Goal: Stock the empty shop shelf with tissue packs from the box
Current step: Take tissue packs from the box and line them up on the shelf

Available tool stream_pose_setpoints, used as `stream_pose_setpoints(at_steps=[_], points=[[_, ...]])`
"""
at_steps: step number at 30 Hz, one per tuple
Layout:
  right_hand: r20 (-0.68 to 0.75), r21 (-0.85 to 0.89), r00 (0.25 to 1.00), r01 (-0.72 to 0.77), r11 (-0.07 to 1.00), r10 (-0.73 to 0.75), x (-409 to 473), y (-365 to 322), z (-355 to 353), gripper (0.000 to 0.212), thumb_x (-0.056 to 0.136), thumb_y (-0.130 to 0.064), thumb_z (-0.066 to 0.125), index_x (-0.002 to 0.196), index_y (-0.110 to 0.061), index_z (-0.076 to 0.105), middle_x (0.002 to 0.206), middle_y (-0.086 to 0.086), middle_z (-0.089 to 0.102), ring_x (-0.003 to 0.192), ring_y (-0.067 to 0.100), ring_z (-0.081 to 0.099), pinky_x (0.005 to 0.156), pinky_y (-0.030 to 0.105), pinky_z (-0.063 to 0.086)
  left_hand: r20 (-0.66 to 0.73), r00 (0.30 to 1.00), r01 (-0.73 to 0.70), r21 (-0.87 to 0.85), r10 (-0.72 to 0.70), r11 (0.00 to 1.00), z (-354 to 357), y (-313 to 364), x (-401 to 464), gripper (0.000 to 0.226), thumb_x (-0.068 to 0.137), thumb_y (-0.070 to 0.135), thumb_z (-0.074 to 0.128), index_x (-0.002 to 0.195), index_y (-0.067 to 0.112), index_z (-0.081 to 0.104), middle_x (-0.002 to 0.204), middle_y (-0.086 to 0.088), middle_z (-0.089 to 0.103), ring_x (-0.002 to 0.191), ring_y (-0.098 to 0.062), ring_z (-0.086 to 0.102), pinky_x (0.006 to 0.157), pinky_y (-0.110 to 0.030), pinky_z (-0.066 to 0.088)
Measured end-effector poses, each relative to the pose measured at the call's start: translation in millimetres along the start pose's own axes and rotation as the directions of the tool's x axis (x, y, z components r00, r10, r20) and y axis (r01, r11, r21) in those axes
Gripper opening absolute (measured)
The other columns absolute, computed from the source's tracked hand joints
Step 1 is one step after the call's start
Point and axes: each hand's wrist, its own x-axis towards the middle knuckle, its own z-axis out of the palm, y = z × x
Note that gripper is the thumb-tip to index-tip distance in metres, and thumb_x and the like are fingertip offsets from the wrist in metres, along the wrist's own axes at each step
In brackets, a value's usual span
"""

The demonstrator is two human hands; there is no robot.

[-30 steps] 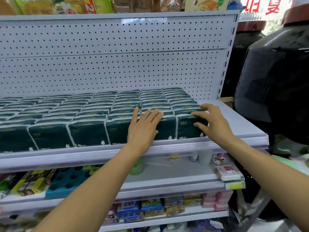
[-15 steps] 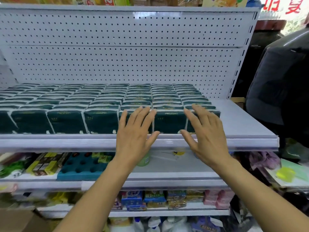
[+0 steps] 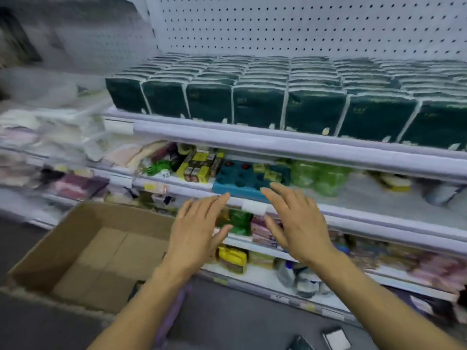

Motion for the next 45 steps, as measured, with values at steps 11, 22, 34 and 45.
stream_pose_setpoints(at_steps=[11,22,34,45], points=[[0.403,0.058,0.903,-0.19,0.98,0.151,35,-198,157,0.048,0.093,-0.047,0.038,0.131,-0.021,0.052,0.124,0.003,0.058,0.099,0.028,0.063,0.074,0.042,0.051,0.362,0.92,0.165,-0.007,-0.151,0.986,25,-231,-124,0.064,0.084,0.054,0.038,0.135,0.019,0.054,0.108,-0.002,0.068,0.095,-0.025,0.066,0.077,-0.036,0.055],[0.739,0.058,0.629,-0.414,0.908,0.24,27,-271,306,0.055,0.1,-0.044,0.04,0.149,-0.025,0.023,0.15,0.006,0.024,0.126,0.03,0.045,0.083,0.042,0.05,0.768,0.585,0.475,-0.066,-0.259,0.877,149,-331,-185,0.061,0.097,0.037,0.055,0.151,0.026,0.028,0.143,-0.003,0.047,0.125,-0.022,0.046,0.1,-0.037,0.045],[0.742,0.002,0.567,-0.535,0.845,0.357,5,-295,398,0.078,0.1,-0.036,0.038,0.152,-0.02,-0.018,0.161,0.011,-0.014,0.102,0.03,0.061,0.062,0.029,0.04,0.925,0.36,0.241,0.033,-0.12,0.97,294,-350,-218,0.088,0.082,0.029,0.074,0.152,0.025,0.02,0.151,-0.005,0.033,0.134,-0.027,0.035,0.105,-0.039,0.04],[0.727,-0.03,0.584,-0.498,0.867,0.361,7,-297,398,0.076,0.099,-0.036,0.038,0.154,-0.021,-0.012,0.162,0.011,-0.009,0.112,0.031,0.058,0.063,0.03,0.043,0.917,0.323,0.373,0.104,-0.234,0.922,300,-355,-226,0.081,0.071,0.038,0.083,0.143,0.039,0.044,0.138,-0.001,0.052,0.127,-0.023,0.042,0.104,-0.036,0.037]])
